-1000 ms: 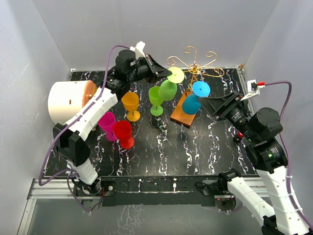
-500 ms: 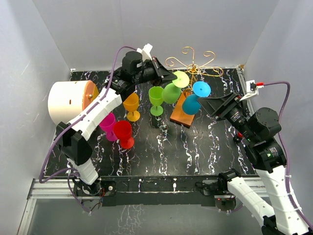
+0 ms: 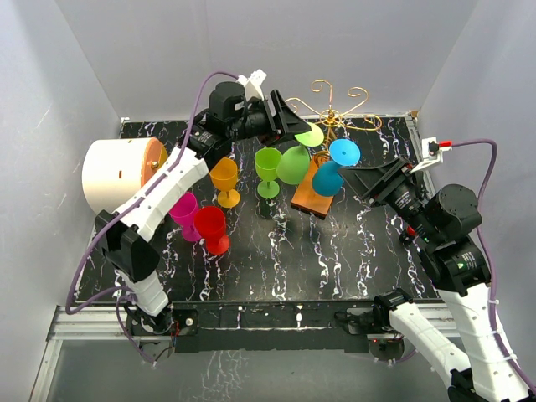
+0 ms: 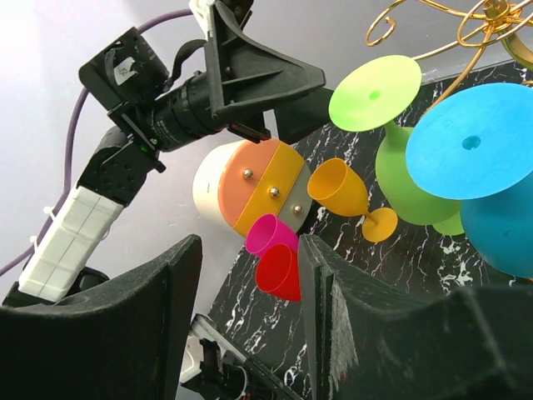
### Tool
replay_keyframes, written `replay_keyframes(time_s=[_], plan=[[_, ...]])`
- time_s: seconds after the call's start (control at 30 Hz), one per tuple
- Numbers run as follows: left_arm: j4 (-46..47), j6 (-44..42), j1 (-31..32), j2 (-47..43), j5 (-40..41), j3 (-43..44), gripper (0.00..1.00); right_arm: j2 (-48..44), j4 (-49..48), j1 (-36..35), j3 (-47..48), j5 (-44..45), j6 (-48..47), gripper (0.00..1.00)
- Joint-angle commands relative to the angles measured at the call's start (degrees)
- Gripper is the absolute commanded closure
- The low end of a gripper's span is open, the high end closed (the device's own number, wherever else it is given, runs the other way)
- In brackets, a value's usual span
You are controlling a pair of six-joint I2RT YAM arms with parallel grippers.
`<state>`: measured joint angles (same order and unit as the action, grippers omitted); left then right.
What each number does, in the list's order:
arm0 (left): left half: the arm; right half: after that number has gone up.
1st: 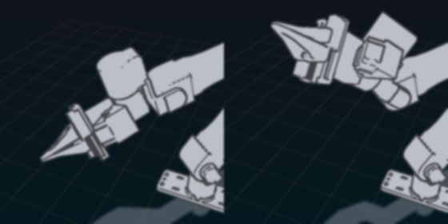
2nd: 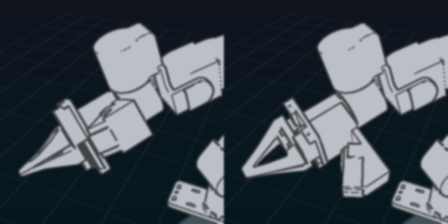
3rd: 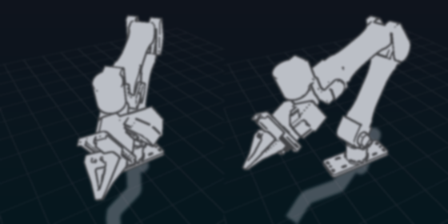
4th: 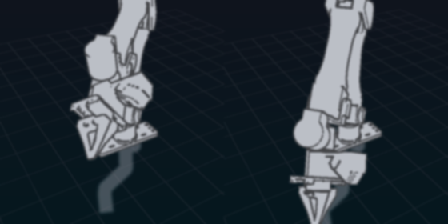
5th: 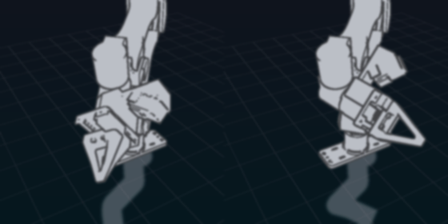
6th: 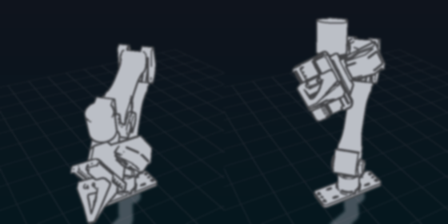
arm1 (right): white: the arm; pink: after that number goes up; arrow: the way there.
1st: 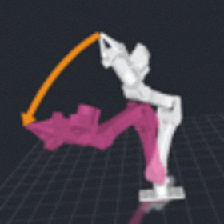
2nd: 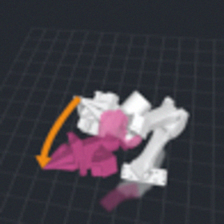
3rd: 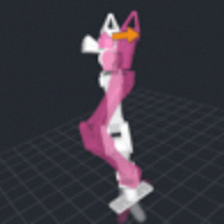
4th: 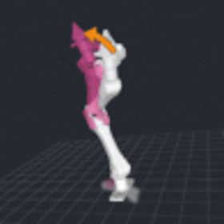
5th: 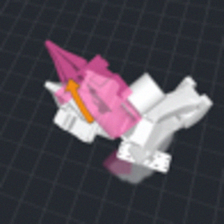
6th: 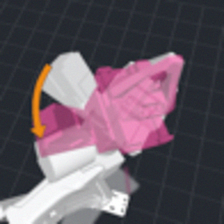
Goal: Place the wine glass upside down on the wine glass rack
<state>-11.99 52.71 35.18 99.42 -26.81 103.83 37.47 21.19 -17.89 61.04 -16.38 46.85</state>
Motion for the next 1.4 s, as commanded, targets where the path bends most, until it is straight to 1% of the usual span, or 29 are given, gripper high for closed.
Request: replay_keyframes(time_s=[0.0, 0.13, 0.37, 0.5, 0.57, 0.6, 0.73, 0.83, 0.93, 1.07, 1.17, 1.23, 1.37], plan=[[-3.58, -2.53, 0.85, -4.94, -2.06, -1.91, 0.4, -0.47, -2.53, -0.13, -0.43, 0.38, -0.07, 0.52], [-7.19, -4.6, 0.86, -7.04, -1.02, -4.19, 0.37, -0.06, -2.95, -0.13, -0.56, 0.21, 0.14, 0.52], [-9.29, -7.01, 0.86, -10.49, -1.02, -6.96, 0.32, -0.12, -2.75, -0.13, -0.89, 0.63, 0.14, 0.52], [-11.52, -11.19, 0.86, -13.73, 0.4, -7.95, 0.28, -0.27, -2.25, -0.13, -1.01, 1.35, 0.2, 0.52], [-14.76, -15.0, 0.86, -16.47, 1.66, -9.6, 0.27, -0.52, -1.65, -0.13, -1.14, 2.09, 0.15, 0.52], [-17.26, -17.65, 0.86, -17.8, 3.35, -10.72, 0.27, -0.68, -1.52, -0.13, -1.29, 2.47, 0.09, 0.52], [-30.52, -24.35, 0.86, -22.54, 17.6, -17.06, 0.27, -1.32, -3.17, -0.13, -2.89, 3.15, -0.84, 0.51], [-38.93, -25.81, 0.86, -25.31, 24.49, -21.42, 0.29, -1.18, -6.1, -0.13, -4.82, 3.92, -1.89, 0.5], [-43.41, -25.77, 0.86, -28.52, 27.34, -25.1, 0.3, 0.2, -7.6, -0.13, -5.04, 4.62, -3.08, 0.5], [-46.88, -25.06, 0.86, -31.15, 29.73, -28.3, 0.34, 1.15, -9.05, -0.11, -5.27, 5.43, -3.35, 0.5], [-47.31, -24.37, 0.86, -30.88, 29.91, -30.02, 0.4, 0.37, -10.36, -0.13, -6.52, 5.97, -3.36, 0.5], [-45.56, -24.28, 0.86, -30.59, 28.63, -31.98, 0.43, -0.37, -10.7, -0.13, -7.47, 6.53, -3.17, 0.49], [-42.22, -24.55, 0.86, -28.4, 27.4, -33.39, 0.55, -1.15, -9.75, -0.13, -7.91, 7.21, -3.09, 0.49]])
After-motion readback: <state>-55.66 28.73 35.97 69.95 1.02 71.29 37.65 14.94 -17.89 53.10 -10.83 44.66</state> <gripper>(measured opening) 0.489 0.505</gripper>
